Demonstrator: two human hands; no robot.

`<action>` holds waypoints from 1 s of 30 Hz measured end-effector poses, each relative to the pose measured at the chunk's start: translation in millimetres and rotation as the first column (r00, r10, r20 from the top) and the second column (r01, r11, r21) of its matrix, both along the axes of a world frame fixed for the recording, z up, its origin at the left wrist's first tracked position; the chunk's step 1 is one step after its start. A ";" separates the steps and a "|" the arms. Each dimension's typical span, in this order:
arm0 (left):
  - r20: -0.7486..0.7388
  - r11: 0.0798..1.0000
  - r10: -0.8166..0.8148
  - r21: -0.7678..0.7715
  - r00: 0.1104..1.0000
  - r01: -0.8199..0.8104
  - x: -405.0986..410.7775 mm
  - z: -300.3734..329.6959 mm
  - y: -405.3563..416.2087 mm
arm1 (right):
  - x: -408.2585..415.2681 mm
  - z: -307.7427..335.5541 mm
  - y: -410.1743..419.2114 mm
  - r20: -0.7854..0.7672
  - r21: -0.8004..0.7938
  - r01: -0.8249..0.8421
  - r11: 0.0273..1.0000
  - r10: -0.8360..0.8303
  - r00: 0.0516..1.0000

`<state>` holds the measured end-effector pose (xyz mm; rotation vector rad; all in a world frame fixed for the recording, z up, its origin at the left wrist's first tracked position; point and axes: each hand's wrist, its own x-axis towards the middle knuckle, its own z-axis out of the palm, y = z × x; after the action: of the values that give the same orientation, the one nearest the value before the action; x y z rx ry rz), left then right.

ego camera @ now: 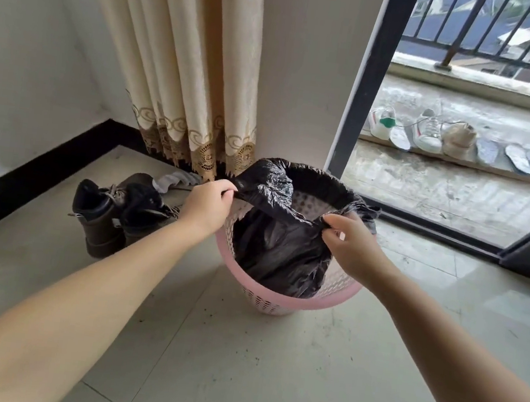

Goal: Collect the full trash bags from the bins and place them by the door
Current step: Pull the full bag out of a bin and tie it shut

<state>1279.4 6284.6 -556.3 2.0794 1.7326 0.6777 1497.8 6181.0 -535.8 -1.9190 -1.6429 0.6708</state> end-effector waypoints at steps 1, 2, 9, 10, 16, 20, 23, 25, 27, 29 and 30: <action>0.051 1.000 -0.004 0.026 0.999 0.003 2.4 2.6 -2.6 | 2.7 -0.9 -0.4 0.013 0.013 0.078 0.997 -0.078 0.997; 0.090 0.998 -0.027 0.065 0.996 0.021 5.7 5.4 -6.0 | 5.2 -2.8 0.9 0.030 0.020 0.134 0.991 -0.134 0.990; 0.069 0.863 -0.472 0.239 0.879 0.445 38.2 36.7 -43.6 | -24.1 1.7 7.9 -0.265 0.134 -0.028 0.991 0.063 0.962; 0.122 0.875 -0.473 0.186 0.873 0.448 40.9 38.0 -47.3 | -31.6 2.2 7.4 -0.327 0.106 -0.054 0.993 0.086 0.941; 0.635 0.822 -0.283 -0.225 0.719 0.523 35.1 47.3 -48.5 | -43.3 -5.5 10.5 -0.396 0.010 -0.042 0.999 0.043 0.917; 0.521 0.746 -0.396 -0.298 0.756 0.596 37.0 50.4 -53.3 | -43.6 -13.2 11.7 -0.154 0.061 -0.016 0.998 0.025 0.988; 0.608 0.895 -0.075 -0.308 0.791 0.322 36.3 44.4 -36.4 | -41.5 -16.9 16.3 -0.116 0.039 0.095 0.995 -0.090 0.989; 0.626 0.921 0.178 -0.378 0.759 0.095 27.7 25.0 -19.9 | -37.5 -20.8 15.9 -0.205 -0.033 0.141 0.989 -0.145 0.968; 0.571 0.882 0.277 -0.470 0.773 0.031 17.7 7.3 -7.8 | -35.8 -21.6 11.4 -0.291 -0.102 0.120 0.987 -0.145 0.946; 0.639 0.812 0.334 -0.568 0.693 0.132 19.0 1.1 -8.7 | -32.5 -20.6 5.7 -0.367 -0.107 -0.007 0.994 -0.033 0.930; 0.664 0.792 0.352 -0.587 0.659 0.169 21.9 -0.8 -8.8 | -30.6 -20.9 3.0 -0.407 -0.085 -0.102 0.991 0.059 0.912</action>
<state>1301.3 6275.9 -557.1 1.0112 1.3008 0.7341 1467.2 6183.9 -556.7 -1.6446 -1.4499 1.1247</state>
